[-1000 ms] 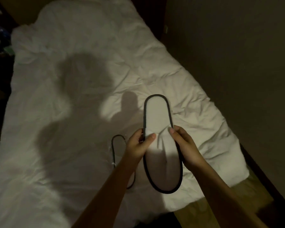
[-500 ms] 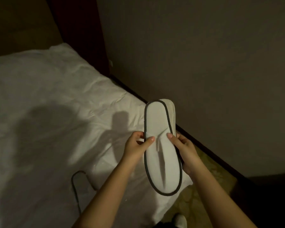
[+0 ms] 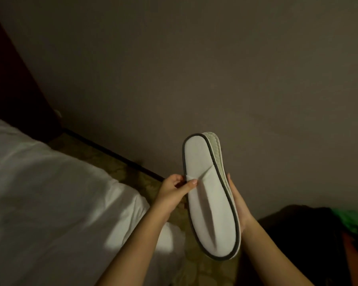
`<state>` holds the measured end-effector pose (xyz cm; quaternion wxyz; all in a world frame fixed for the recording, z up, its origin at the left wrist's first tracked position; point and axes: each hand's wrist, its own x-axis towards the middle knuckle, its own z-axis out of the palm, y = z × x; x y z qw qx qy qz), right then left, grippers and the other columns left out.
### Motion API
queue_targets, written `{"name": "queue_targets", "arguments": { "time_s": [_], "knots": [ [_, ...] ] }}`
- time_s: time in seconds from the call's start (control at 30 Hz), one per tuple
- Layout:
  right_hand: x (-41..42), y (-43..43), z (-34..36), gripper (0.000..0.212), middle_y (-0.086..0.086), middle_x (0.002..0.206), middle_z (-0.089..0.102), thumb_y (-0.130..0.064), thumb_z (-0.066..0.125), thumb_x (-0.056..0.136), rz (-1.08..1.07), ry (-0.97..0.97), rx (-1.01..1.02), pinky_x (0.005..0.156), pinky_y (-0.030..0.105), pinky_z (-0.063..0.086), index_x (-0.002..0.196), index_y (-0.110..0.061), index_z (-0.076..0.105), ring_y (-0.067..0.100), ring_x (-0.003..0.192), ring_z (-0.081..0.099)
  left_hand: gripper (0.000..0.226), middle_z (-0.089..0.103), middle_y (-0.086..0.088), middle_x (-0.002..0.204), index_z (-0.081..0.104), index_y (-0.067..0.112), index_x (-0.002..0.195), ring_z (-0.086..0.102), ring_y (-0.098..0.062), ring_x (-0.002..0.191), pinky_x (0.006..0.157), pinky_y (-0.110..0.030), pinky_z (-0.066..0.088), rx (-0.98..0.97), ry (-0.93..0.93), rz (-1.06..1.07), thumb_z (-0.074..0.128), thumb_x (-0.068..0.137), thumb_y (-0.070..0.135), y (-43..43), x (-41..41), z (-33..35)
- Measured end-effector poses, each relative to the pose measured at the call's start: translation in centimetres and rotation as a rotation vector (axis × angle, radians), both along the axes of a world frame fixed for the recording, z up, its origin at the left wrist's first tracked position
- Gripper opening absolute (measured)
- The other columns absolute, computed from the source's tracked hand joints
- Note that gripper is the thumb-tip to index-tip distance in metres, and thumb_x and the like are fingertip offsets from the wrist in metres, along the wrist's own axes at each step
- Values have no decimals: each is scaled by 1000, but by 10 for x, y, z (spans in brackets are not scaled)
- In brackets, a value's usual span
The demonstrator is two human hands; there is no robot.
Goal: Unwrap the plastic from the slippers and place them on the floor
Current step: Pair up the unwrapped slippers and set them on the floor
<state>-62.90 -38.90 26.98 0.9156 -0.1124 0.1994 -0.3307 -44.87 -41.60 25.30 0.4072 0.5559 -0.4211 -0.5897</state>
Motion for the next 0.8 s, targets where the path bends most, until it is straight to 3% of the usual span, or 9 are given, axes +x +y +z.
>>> {"name": "queue_targets", "arguments": {
  "time_s": [0.1, 0.17, 0.23, 0.33, 0.4, 0.47, 0.6, 0.7, 0.8],
  "knots": [
    [-23, -31, -4, 61, 21, 101, 74, -46, 74, 76, -59, 90, -36, 81, 43, 59, 115, 1, 66, 32, 88, 72, 19, 69, 20, 79, 61, 30, 81, 66, 4, 75, 51, -2, 44, 1, -2, -23, 77, 73, 37, -28, -15, 1],
    [-27, -54, -5, 48, 13, 102, 76, -45, 67, 84, -145, 194, -78, 82, 36, 58, 112, -6, 71, 24, 90, 73, 20, 71, 17, 87, 62, 28, 86, 66, 3, 80, 59, -7, 47, 0, 26, -6, 77, 74, 35, -49, -15, -1],
    [-27, -79, -8, 34, 6, 94, 77, -42, 64, 86, -221, 383, -139, 78, 33, 58, 102, -14, 76, 19, 86, 73, 24, 71, 1, 104, 62, 25, 94, 66, -10, 94, 72, -19, 50, 2, 80, 30, 76, 76, 32, -73, -12, -3],
    [-28, -125, -20, 36, 14, 104, 74, -40, 67, 84, -339, 772, -196, 88, 45, 55, 110, -16, 71, 31, 96, 70, 21, 69, -2, 104, 58, 27, 94, 67, -16, 91, 70, -26, 55, -1, 158, 117, 73, 80, 24, -113, -2, -7],
    [-27, -159, -20, 35, 19, 106, 73, -37, 70, 83, -414, 907, -283, 79, 39, 55, 108, -12, 71, 35, 94, 70, 27, 67, -2, 102, 55, 27, 99, 67, -18, 90, 70, -28, 56, -10, 150, 173, 73, 80, 20, -143, 8, -10],
    [-27, -196, -13, 31, 15, 97, 76, -32, 74, 80, -505, 973, -332, 69, 35, 57, 103, -11, 70, 31, 85, 73, 32, 66, -3, 104, 53, 26, 104, 66, -19, 91, 72, -30, 56, -26, 133, 240, 73, 80, 17, -175, 22, -11],
    [-20, -268, -4, 28, 6, 93, 77, -32, 74, 80, -559, 1075, -469, 70, 37, 57, 103, -17, 67, 26, 83, 74, 41, 61, 7, 99, 49, 27, 110, 63, -13, 90, 65, -25, 52, -48, 32, 295, 75, 78, 23, -234, 51, -14],
    [-7, -311, -6, 23, 5, 91, 77, -30, 74, 81, -552, 1102, -540, 64, 34, 58, 99, -18, 68, 25, 80, 75, 35, 62, 9, 99, 51, 38, 97, 64, -12, 90, 64, -24, 52, -53, -7, 327, 76, 76, 29, -267, 70, -23],
    [13, -342, -20, 22, 7, 92, 77, -27, 74, 81, -464, 1078, -551, 71, 38, 58, 99, -16, 69, 27, 83, 74, 31, 64, 3, 104, 53, 40, 91, 66, -14, 90, 65, -23, 53, -27, -22, 399, 77, 74, 30, -284, 86, -40]
  ]
}}
